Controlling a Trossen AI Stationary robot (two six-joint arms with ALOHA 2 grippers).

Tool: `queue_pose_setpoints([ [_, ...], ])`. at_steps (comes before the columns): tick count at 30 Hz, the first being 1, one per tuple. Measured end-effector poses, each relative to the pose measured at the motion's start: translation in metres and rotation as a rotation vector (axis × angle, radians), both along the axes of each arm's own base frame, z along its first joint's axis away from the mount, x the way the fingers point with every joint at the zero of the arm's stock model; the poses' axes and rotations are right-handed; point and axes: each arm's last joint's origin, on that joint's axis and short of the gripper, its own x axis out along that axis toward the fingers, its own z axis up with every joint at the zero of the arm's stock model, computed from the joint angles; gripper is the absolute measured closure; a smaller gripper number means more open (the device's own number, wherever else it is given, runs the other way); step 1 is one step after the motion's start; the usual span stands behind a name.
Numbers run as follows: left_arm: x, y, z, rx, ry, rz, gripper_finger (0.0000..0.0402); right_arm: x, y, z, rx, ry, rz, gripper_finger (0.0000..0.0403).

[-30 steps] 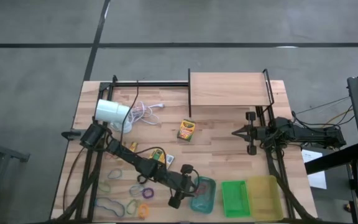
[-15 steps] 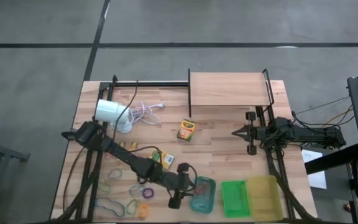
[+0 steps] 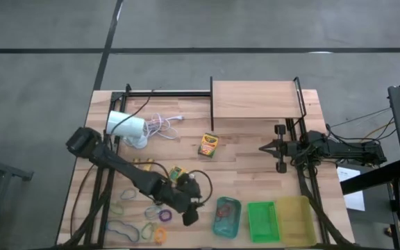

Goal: Pick & Place Office Desk Supplies
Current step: Put the red rubber band into the blue bin

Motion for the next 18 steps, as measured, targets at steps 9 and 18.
queue_pose_setpoints([
  [9, -0.034, 0.019, 0.006, -0.091, 0.231, 0.409, 0.0245, 0.000, 0.000, 0.000, 0.000, 0.000, -0.001, 0.0394],
  [18, -0.087, 0.039, 0.021, -0.139, 0.663, 0.632, 0.0245, 0.000, 0.000, 0.000, 0.000, 0.001, -0.001, 0.0394],
])
